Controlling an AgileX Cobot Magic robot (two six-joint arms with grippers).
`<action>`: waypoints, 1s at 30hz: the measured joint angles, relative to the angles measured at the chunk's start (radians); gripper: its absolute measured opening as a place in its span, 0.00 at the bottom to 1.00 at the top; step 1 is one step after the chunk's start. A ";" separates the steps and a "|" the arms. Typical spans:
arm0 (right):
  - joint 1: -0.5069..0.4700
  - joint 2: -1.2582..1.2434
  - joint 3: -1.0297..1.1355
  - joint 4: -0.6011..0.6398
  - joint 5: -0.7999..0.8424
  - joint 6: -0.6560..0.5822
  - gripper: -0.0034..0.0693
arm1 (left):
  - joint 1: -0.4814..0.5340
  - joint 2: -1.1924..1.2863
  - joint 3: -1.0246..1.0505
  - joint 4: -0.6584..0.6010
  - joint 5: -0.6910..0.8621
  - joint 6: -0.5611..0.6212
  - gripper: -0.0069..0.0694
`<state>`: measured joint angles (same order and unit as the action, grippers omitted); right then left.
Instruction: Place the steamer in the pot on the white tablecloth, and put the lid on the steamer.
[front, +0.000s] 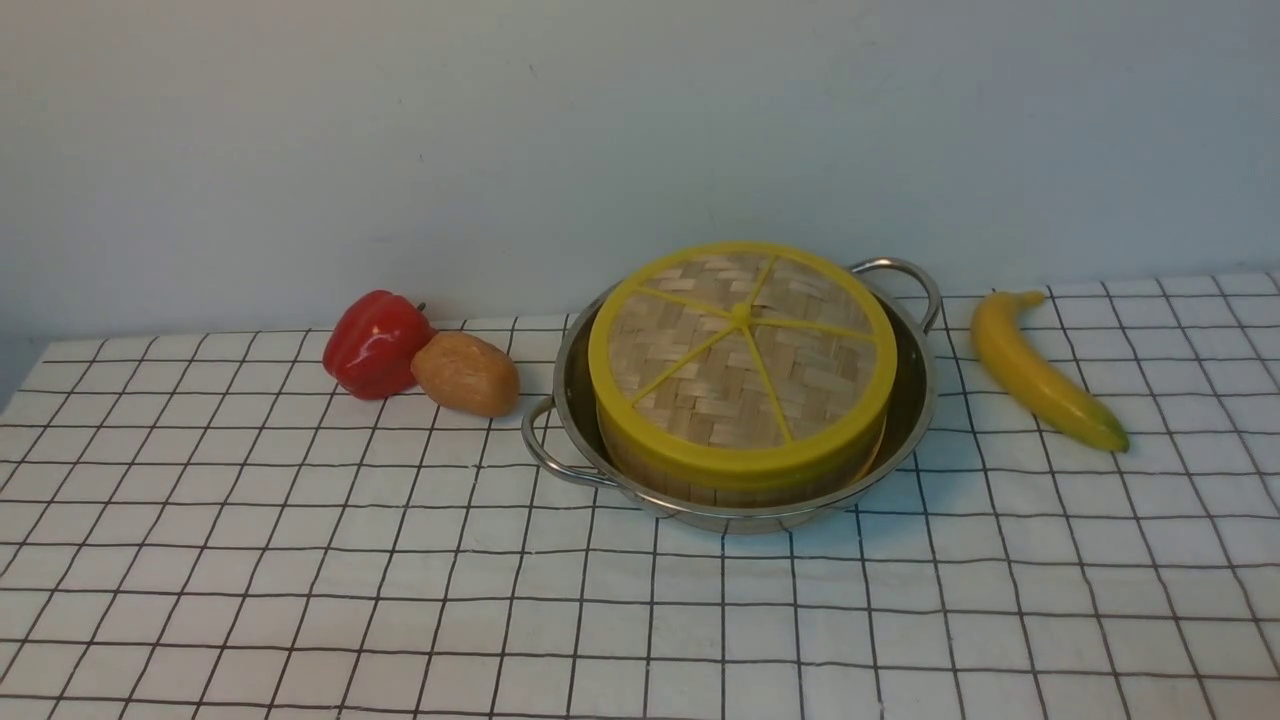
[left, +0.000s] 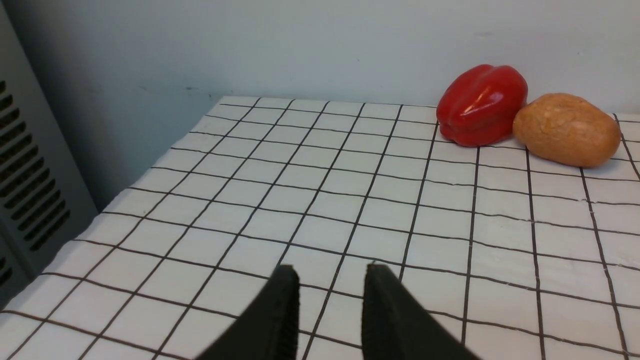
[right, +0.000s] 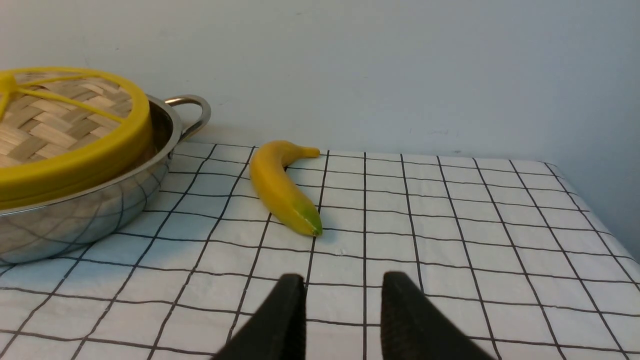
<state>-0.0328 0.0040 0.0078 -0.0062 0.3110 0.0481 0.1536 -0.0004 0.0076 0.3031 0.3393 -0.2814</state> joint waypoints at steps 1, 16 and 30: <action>0.000 0.000 0.000 0.000 0.000 0.000 0.38 | 0.000 0.000 0.000 0.000 0.000 0.000 0.34; 0.000 0.000 0.000 0.000 0.001 0.000 0.38 | 0.000 0.000 0.000 0.000 0.000 0.000 0.37; 0.000 0.000 0.000 0.000 0.001 0.000 0.38 | 0.000 0.000 0.000 0.000 0.000 0.000 0.39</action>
<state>-0.0328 0.0040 0.0078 -0.0062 0.3121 0.0481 0.1536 -0.0004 0.0076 0.3031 0.3393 -0.2814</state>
